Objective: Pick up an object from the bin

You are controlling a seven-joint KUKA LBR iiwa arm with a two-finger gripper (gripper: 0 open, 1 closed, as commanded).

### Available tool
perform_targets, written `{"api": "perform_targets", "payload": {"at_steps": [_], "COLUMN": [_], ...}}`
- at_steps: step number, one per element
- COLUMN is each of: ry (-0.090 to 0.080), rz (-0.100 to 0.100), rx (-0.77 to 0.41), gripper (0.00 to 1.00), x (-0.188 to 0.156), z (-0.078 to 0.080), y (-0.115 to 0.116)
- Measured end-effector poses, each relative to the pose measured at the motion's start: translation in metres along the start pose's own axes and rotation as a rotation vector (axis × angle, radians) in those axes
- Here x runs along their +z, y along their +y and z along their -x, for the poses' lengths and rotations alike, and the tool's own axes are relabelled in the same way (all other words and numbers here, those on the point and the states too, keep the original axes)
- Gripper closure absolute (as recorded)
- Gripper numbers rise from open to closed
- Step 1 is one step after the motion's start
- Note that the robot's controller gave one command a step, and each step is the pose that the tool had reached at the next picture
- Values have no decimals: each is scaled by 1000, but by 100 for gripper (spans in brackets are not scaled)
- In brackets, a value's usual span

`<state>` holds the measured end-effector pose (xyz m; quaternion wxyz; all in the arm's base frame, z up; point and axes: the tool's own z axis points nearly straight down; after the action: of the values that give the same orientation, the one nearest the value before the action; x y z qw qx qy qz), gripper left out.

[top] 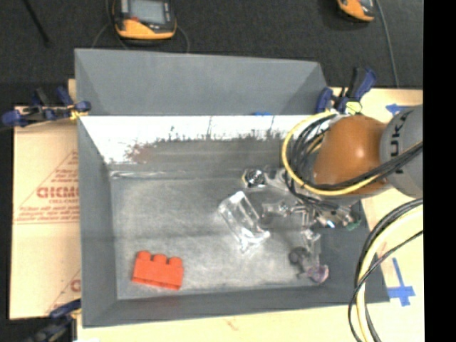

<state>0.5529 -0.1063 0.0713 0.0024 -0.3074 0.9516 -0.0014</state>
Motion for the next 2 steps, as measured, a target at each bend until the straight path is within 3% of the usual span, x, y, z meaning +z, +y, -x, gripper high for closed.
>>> {"api": "perform_targets", "payload": {"at_steps": [1,2], "ry": [0,-7], "rz": [2,18], "rx": [-328,-392], "gripper": [0,0], "x": [0,0], "z": [-57,-65], "y": [38,20]}}
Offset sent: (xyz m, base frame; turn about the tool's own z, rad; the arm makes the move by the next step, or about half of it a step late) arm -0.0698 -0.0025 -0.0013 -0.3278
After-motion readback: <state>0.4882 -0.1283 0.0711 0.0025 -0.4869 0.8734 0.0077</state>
